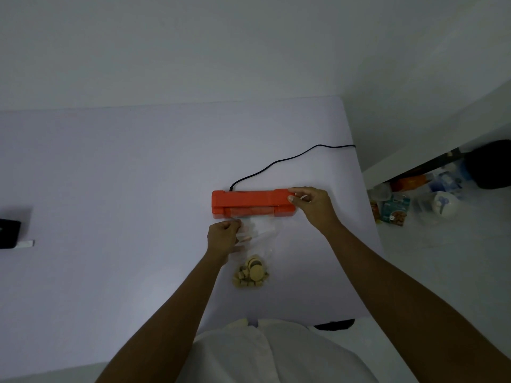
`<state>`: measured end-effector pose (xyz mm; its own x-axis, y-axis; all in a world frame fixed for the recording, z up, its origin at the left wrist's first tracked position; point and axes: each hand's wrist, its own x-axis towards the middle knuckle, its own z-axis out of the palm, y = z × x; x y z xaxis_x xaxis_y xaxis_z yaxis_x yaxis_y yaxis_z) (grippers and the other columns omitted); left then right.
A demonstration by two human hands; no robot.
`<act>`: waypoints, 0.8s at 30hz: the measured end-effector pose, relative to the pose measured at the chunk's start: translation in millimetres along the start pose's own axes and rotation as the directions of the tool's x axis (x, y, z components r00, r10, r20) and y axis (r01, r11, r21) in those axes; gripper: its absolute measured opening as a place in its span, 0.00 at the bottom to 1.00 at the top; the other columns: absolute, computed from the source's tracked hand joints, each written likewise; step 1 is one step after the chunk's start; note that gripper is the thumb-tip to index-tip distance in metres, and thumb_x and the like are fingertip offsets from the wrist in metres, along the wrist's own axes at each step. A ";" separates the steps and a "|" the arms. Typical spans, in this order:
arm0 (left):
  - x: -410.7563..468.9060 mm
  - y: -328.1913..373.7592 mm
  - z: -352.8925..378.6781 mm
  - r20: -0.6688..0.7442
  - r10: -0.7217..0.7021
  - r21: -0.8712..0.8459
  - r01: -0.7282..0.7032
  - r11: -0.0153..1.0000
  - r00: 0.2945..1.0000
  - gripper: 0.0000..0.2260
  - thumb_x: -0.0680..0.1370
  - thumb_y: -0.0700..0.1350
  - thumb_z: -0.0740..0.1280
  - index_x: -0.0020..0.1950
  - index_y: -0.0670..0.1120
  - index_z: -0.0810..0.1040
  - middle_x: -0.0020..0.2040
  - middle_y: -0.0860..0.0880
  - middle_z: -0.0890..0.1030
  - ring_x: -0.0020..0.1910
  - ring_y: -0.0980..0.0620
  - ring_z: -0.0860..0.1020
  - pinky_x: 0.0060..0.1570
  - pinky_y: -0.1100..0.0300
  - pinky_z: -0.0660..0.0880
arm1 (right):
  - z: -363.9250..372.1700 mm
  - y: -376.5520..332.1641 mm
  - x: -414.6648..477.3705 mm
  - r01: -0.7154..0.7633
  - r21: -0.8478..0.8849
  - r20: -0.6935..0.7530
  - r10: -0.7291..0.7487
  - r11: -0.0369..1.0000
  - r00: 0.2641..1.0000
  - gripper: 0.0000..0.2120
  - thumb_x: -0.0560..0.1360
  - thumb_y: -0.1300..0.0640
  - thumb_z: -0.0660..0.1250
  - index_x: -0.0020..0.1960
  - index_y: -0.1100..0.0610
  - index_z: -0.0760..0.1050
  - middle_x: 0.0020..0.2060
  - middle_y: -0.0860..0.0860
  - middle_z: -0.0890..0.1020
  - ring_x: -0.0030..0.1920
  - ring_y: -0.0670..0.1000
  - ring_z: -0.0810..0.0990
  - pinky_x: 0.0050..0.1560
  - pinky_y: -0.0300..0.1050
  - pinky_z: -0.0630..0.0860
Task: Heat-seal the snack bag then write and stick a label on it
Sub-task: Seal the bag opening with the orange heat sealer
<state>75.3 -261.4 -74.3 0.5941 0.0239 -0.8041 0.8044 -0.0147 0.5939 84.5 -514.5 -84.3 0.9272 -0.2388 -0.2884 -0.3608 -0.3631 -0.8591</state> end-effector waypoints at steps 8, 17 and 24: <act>-0.3 0.7 0.8 -0.008 0.001 -0.005 -0.001 1.000 1.000 0.06 0.79 0.43 0.67 0.47 0.42 0.81 0.45 0.43 0.85 0.35 0.47 0.85 0.32 0.55 0.82 | -0.3 0.8 -1.1 -0.033 0.072 0.019 0.031 0.997 0.999 0.12 0.74 0.60 0.74 0.58 0.57 0.83 0.42 0.54 0.81 0.33 0.42 0.76 0.34 0.31 0.73; -1.2 1.3 1.2 -0.010 0.010 -0.001 -0.010 1.000 1.000 0.06 0.79 0.43 0.67 0.45 0.43 0.81 0.45 0.43 0.85 0.34 0.48 0.85 0.33 0.55 0.82 | -2.1 -1.2 -1.9 -0.031 0.065 0.036 0.028 0.997 0.999 0.13 0.75 0.60 0.73 0.59 0.58 0.82 0.42 0.53 0.80 0.32 0.38 0.77 0.34 0.29 0.73; 0.5 0.1 1.6 -0.022 -0.003 -0.010 0.003 1.000 1.000 0.06 0.79 0.43 0.67 0.47 0.41 0.82 0.44 0.44 0.84 0.34 0.48 0.84 0.32 0.55 0.82 | -3.1 -3.2 -2.9 -0.026 0.070 0.036 0.023 0.997 0.999 0.13 0.74 0.59 0.73 0.59 0.59 0.82 0.40 0.47 0.80 0.34 0.37 0.78 0.34 0.29 0.73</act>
<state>75.7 -263.0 -74.7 0.5914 0.0457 -0.8051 0.8061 -0.0049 0.5918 82.6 -515.5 -79.4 0.9215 -0.2147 -0.3236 -0.3769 -0.2933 -0.8786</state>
